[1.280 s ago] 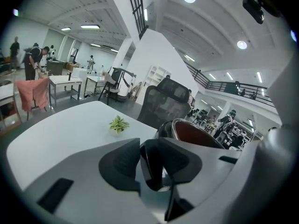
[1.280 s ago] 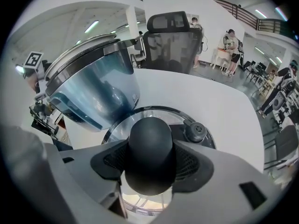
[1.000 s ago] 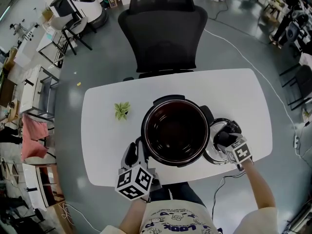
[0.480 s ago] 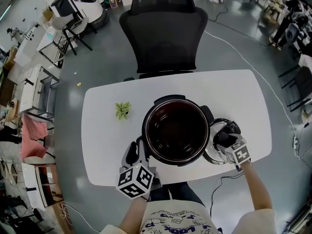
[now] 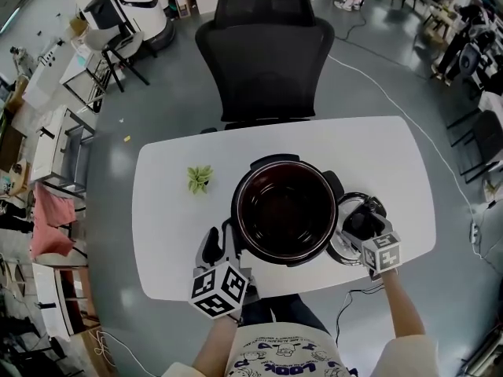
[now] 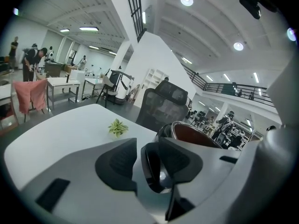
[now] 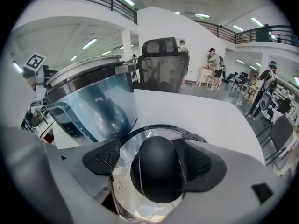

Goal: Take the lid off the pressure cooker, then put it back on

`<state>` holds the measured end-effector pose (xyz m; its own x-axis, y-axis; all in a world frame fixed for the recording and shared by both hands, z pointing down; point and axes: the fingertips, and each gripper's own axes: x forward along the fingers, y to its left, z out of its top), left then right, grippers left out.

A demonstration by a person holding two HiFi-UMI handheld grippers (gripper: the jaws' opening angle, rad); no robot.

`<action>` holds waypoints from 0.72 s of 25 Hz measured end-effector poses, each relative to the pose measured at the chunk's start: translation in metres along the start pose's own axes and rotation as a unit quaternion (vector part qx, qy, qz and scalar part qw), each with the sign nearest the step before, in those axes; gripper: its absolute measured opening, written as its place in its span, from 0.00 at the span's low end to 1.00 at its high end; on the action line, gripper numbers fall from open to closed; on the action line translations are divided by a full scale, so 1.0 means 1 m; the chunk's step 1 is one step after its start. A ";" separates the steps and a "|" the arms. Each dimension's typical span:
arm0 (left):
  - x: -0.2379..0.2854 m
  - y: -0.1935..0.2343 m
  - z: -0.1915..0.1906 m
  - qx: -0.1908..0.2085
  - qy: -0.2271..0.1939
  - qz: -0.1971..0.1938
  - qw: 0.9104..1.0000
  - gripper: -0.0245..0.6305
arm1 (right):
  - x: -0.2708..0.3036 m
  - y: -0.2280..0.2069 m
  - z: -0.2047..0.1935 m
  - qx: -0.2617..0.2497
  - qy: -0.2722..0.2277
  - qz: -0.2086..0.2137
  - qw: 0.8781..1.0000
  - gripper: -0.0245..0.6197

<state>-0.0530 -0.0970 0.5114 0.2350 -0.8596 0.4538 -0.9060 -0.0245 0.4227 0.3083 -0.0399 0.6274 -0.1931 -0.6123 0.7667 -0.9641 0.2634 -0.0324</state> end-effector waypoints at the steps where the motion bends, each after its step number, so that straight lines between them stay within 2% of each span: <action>1: -0.001 0.001 0.002 0.003 -0.003 -0.001 1.000 0.26 | -0.002 -0.003 0.004 0.006 -0.015 -0.011 1.000 0.73; 4: -0.004 0.004 0.012 0.017 -0.018 -0.001 1.000 0.27 | -0.014 -0.011 0.021 0.030 -0.056 -0.038 0.997 0.73; 8: -0.013 0.002 0.036 0.034 -0.050 -0.004 0.998 0.27 | -0.044 -0.008 0.059 0.068 -0.127 -0.055 0.988 0.69; 13: -0.024 -0.011 0.068 0.066 -0.093 -0.019 0.993 0.27 | -0.088 0.011 0.110 0.063 -0.217 -0.079 0.971 0.60; 18: -0.036 -0.041 0.094 0.110 -0.131 -0.052 0.984 0.25 | -0.131 0.038 0.151 0.046 -0.292 -0.097 0.950 0.50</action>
<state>-0.0573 -0.1126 0.4037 0.2582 -0.9479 0.1865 -0.9427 -0.2050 0.2632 0.2693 -0.0622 0.4284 -0.0519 -0.9590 0.2788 -0.9986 0.0530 -0.0035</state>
